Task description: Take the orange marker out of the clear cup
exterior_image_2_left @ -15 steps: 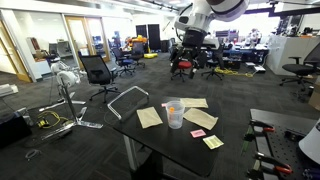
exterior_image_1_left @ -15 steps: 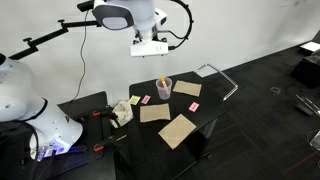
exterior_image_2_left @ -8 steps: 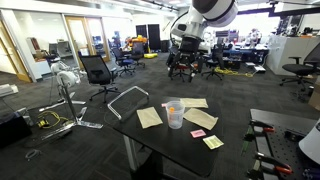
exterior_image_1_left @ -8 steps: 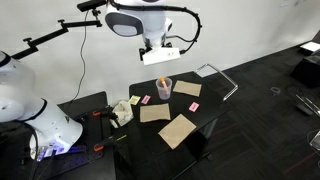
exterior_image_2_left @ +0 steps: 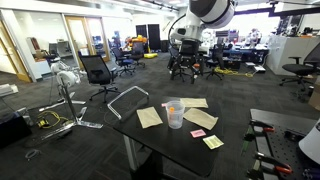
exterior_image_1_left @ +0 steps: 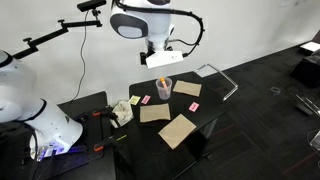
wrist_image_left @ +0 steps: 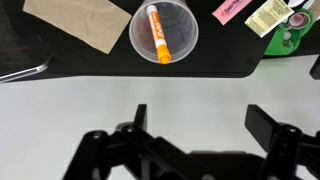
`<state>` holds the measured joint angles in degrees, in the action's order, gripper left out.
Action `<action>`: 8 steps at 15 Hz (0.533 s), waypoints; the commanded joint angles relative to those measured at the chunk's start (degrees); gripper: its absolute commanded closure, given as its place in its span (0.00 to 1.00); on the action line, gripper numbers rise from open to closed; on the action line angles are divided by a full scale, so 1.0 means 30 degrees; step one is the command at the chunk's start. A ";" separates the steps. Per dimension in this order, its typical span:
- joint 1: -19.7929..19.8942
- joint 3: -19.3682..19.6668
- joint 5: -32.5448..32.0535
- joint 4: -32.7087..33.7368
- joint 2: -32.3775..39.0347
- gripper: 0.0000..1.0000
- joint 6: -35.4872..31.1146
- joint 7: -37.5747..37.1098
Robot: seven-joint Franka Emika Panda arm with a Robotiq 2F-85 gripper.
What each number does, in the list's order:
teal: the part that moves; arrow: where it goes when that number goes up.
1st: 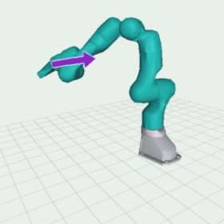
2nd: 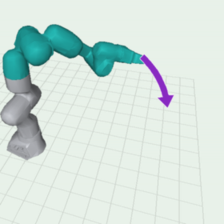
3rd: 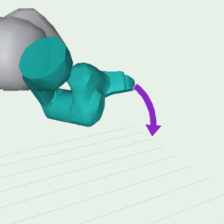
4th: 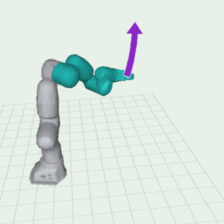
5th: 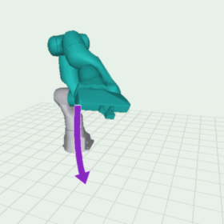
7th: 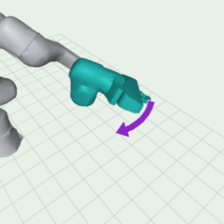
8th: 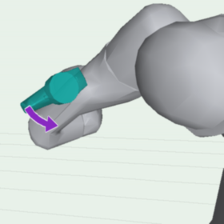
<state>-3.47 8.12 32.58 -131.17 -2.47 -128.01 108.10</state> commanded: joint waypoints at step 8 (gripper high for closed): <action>0.0890 -0.0868 0.1206 0.0312 0.0842 0.00 -0.0105 0.2159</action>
<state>-2.40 6.66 33.90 -131.23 -1.73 -128.05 110.14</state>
